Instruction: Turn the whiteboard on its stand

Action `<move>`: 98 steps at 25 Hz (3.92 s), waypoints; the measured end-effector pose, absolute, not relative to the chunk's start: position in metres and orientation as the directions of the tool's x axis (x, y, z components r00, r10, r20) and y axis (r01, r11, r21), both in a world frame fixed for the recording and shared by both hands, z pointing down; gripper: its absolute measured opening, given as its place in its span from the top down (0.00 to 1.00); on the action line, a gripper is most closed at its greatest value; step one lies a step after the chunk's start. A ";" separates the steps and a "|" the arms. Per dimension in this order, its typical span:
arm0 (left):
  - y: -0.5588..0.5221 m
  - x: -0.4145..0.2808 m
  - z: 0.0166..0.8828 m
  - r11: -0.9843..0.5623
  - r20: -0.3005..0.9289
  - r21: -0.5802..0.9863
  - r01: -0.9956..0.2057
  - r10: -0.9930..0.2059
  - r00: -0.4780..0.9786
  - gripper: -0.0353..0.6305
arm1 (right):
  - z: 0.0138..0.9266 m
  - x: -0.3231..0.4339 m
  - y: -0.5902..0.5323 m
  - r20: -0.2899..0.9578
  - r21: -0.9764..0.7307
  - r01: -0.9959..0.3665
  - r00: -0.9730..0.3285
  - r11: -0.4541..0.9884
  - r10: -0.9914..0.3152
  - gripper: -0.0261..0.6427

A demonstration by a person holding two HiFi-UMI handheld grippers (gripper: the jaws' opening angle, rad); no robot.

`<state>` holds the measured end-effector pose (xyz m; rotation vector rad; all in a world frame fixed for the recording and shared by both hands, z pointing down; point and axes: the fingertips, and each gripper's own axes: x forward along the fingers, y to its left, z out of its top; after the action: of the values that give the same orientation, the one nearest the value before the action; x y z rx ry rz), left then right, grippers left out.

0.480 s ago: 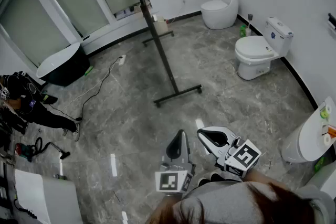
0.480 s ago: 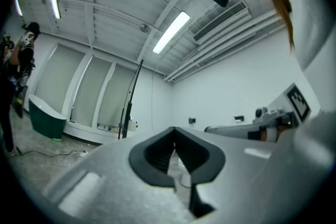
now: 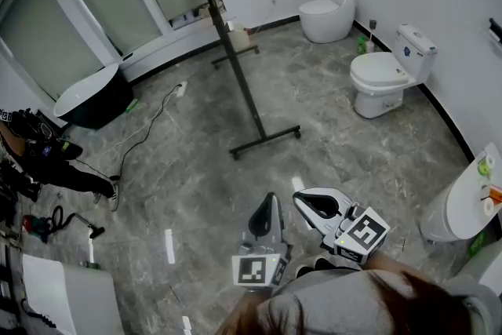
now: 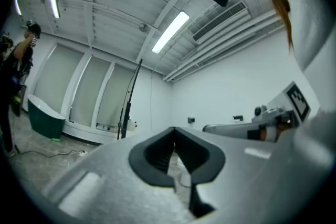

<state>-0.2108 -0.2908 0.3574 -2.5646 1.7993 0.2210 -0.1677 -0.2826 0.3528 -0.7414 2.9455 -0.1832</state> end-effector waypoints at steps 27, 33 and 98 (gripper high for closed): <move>-0.318 -0.180 0.380 -0.312 -0.116 0.095 -0.945 -0.947 0.301 0.95 | 0.376 -0.127 -0.314 -0.066 -0.166 -0.455 -0.880 0.875 -0.470 0.96; -0.339 -0.201 0.382 -0.261 -0.092 0.098 -0.960 -0.963 0.252 0.95 | 0.374 -0.142 -0.333 -0.075 -0.173 -0.422 -0.895 0.890 -0.440 0.95; -1.028 -0.412 0.342 0.062 0.014 -0.167 -0.984 -0.998 -0.065 0.44 | 0.387 -0.221 -0.762 0.029 -0.161 -0.594 -0.801 0.788 -0.597 0.95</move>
<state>-0.4120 -1.0281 0.3421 -2.0732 2.2102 -0.2012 -0.2213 -0.7622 0.3866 -0.9820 2.9486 -0.2531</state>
